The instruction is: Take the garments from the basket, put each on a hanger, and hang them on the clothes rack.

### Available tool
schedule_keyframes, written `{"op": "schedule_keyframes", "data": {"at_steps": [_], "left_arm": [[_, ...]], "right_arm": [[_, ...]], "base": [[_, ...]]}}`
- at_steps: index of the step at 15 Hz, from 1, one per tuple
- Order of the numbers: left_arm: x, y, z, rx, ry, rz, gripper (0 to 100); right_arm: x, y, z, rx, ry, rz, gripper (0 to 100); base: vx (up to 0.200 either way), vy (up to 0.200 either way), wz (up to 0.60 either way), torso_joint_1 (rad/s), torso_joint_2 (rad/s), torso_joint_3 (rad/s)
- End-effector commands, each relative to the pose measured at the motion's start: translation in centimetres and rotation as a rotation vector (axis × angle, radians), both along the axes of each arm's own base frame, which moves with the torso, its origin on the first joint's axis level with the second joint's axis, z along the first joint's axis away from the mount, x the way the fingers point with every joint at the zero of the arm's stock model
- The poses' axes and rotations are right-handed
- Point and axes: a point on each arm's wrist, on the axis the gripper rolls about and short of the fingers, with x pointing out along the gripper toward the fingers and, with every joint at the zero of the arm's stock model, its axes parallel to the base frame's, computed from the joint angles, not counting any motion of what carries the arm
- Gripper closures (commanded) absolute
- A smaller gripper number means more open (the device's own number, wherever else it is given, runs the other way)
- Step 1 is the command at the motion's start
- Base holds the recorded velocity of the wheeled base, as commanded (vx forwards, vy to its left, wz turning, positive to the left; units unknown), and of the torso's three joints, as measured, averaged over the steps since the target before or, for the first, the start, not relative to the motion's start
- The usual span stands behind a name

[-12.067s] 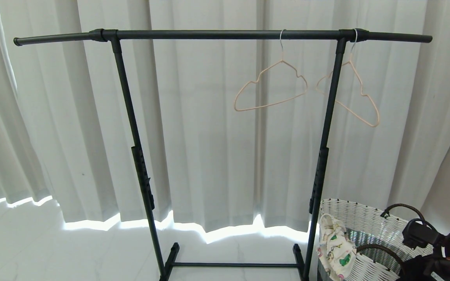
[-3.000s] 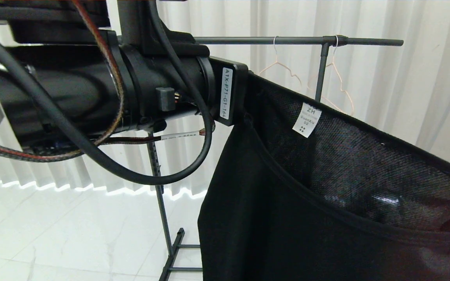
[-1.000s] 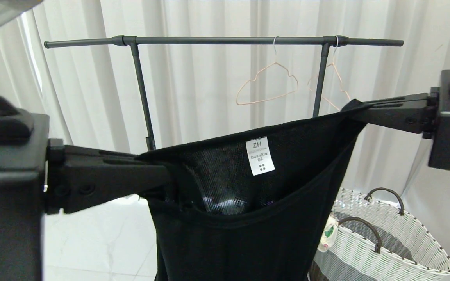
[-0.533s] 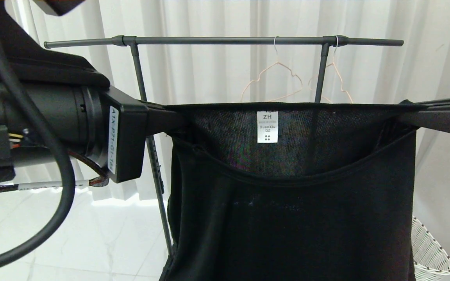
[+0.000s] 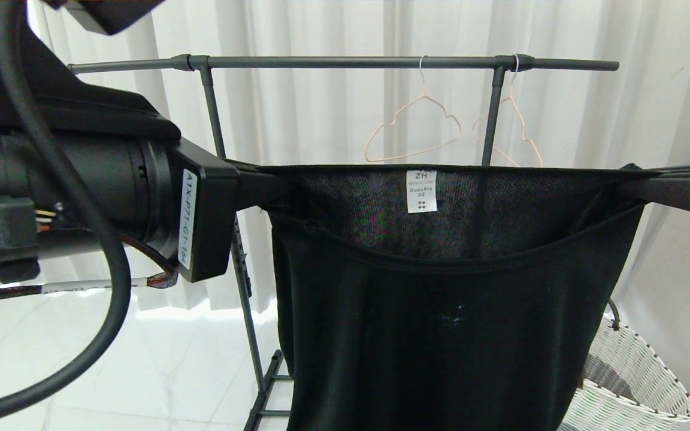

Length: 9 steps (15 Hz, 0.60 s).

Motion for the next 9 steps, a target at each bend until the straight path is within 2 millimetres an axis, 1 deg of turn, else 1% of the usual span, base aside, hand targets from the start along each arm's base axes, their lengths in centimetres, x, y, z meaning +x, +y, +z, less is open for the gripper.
{"op": "schedule_keyframes", "data": {"at_steps": [1,3,5,7,8,9], "left_arm": [[0.04,-0.02,-0.39,0.013,0.007,0.009,100],[-0.24,0.27,-0.82,0.025,0.013,0.007,100],[-0.34,0.34,-0.58,0.017,0.006,0.005,100],[-0.25,0.19,-0.47,0.006,-0.005,0.003,100],[-0.32,0.13,-0.47,0.007,-0.005,0.0,100],[-0.34,0.11,-0.47,0.008,-0.006,-0.002,100]], "right_arm": [[0.12,0.02,-0.39,-0.012,0.006,-0.036,100],[0.12,-0.07,-0.36,-0.014,0.001,-0.062,100],[-0.01,-0.15,-0.29,-0.01,-0.002,-0.058,100],[-0.5,0.32,-0.49,-0.017,0.004,-0.012,100],[-0.65,0.47,-0.59,-0.021,0.006,0.001,0],[-0.65,0.5,-0.71,-0.025,0.009,0.001,0]], "base": [[0.0,0.0,0.0,0.0,0.0,0.0],[0.0,0.0,0.0,0.0,0.0,0.0],[0.0,0.0,0.0,0.0,0.0,0.0],[0.0,0.0,0.0,0.0,0.0,0.0],[0.0,0.0,0.0,0.0,0.0,0.0],[0.0,0.0,0.0,0.0,0.0,0.0]]}}
